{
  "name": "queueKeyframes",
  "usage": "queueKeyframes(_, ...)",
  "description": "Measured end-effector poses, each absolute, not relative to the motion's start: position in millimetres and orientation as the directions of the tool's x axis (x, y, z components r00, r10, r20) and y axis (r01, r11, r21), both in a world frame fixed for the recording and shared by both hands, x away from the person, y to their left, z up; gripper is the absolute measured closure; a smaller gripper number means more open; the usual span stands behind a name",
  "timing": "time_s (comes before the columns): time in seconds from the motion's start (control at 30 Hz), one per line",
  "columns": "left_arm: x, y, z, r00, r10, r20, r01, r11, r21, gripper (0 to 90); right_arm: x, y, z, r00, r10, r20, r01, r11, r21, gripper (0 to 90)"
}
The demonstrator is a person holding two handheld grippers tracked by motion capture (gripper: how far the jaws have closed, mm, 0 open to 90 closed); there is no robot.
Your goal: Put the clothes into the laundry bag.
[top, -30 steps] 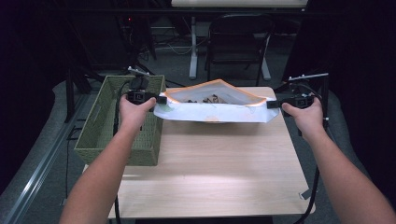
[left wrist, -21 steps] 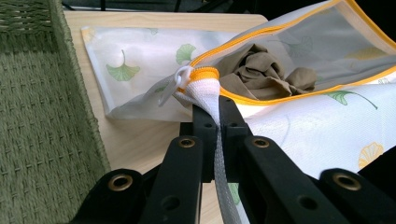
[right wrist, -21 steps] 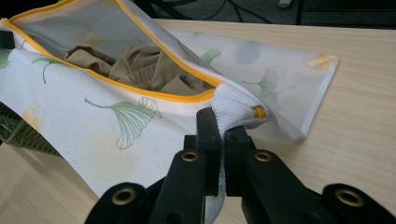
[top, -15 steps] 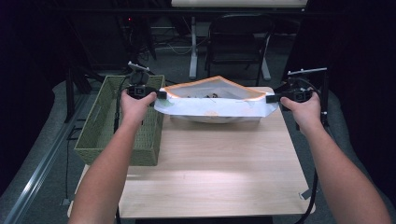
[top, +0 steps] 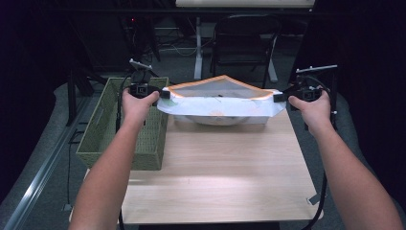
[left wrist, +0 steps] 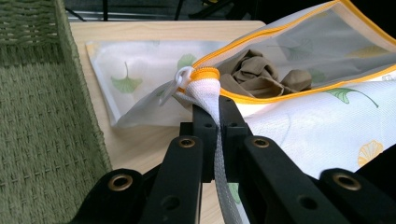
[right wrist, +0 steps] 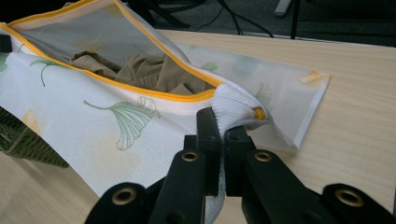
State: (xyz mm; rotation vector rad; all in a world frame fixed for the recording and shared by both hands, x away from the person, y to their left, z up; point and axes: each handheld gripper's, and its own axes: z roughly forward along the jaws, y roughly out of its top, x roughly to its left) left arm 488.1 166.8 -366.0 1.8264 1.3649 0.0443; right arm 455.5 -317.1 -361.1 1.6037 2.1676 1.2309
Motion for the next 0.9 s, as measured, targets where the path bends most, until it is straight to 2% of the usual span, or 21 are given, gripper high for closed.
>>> queueKeyframes(0.9, 486, 168, -348, 0.415, 0.814, -0.406, 0.767, -0.072, 0.638, 88.6, 454, -315, -345, -0.417, 0.858, 0.300, 0.694, 0.088, 0.714, 88.6)
